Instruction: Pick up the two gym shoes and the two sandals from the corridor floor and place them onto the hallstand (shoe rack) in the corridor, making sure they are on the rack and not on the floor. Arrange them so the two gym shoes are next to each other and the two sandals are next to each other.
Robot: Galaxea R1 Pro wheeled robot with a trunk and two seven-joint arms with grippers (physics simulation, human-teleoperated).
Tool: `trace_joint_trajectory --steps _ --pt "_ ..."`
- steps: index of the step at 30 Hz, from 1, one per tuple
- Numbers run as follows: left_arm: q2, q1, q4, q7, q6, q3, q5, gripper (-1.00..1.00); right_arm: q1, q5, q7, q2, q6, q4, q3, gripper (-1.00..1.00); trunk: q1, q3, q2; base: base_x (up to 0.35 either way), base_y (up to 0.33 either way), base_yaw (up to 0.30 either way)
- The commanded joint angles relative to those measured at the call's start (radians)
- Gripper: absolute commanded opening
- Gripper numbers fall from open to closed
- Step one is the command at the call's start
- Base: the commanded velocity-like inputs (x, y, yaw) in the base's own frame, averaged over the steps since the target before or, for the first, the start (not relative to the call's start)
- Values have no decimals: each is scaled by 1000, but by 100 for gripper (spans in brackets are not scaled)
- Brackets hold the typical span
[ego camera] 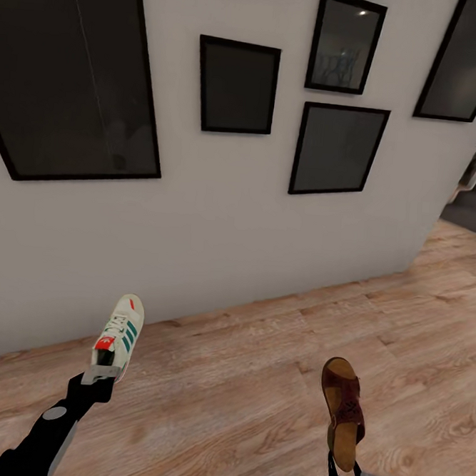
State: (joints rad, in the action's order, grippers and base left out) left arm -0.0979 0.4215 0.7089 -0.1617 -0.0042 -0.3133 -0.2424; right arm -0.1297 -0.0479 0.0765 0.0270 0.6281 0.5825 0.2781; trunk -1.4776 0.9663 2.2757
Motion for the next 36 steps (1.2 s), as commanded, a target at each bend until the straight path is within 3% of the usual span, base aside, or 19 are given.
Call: trace_joint_trajectory --steps 1,36 --pt "1 0 1 -9 0 -6 -10 -100 -1 -1 9 -1 2 -1 7 -100 0 1 0 0 0 -300" --pt "6 -5 0 -9 -20 -6 -9 -100 -1 -1 9 -2 3 -2 6 -100 0 15 0 0 0 -300"
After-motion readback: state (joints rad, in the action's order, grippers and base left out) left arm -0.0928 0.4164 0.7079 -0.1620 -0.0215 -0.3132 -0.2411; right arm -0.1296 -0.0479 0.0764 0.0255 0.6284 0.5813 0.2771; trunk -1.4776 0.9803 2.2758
